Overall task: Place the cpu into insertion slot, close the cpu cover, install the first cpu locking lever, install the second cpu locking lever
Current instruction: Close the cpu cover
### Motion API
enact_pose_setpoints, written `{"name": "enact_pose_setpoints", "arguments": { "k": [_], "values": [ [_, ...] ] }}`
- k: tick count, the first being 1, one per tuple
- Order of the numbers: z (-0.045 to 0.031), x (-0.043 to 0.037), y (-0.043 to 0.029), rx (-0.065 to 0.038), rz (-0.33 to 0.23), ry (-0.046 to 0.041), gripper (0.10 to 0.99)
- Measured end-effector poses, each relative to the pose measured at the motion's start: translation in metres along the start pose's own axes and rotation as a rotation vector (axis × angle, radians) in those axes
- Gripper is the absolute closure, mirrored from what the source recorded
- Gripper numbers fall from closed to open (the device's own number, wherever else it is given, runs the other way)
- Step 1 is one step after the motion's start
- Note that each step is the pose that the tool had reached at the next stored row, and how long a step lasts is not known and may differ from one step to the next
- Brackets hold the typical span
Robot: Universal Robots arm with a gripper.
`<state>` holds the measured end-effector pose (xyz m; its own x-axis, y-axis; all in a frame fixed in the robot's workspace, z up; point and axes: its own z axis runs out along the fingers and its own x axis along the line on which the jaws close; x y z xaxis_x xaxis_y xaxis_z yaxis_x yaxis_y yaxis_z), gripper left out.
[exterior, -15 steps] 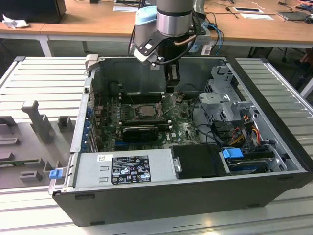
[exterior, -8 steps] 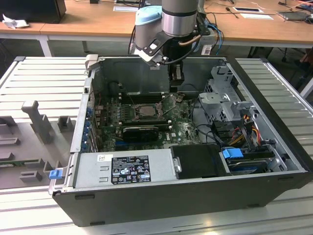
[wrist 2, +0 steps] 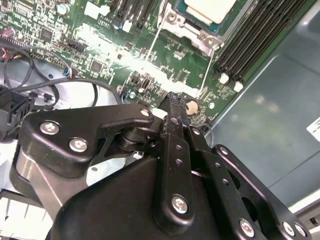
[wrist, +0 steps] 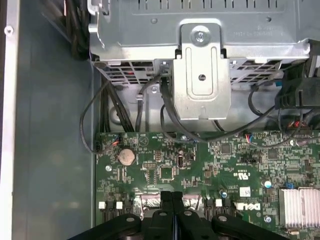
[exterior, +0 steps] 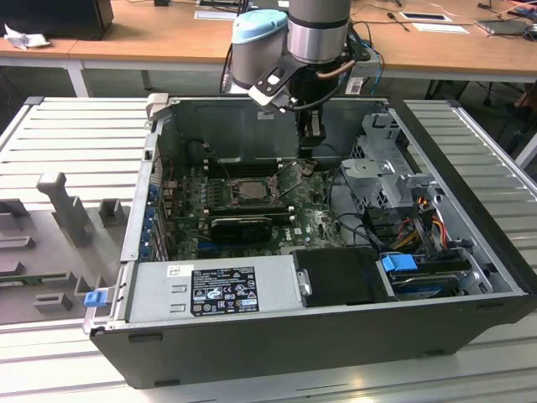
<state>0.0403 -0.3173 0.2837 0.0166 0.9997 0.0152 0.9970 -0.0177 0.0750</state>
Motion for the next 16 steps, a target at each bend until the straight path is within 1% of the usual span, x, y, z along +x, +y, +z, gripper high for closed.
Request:
{"name": "enact_pose_setpoints", "arguments": {
  "k": [4, 9, 13, 14, 16],
  "values": [
    [0.0004, 0.0001, 0.0054, 0.0, 0.0, 0.0001, 0.98],
    [0.0009, 0.0001, 0.0077, 0.0, -0.001, 0.0002, 0.98],
    [0.0016, -0.0001, 0.008, -0.001, -0.001, 0.0001, 0.98],
    [0.003, -0.0001, 0.0079, -0.001, -0.002, 0.0005, 0.98],
    [0.0106, -0.0003, 0.0081, -0.001, -0.016, 0.0012, 0.98]
  ]
}}
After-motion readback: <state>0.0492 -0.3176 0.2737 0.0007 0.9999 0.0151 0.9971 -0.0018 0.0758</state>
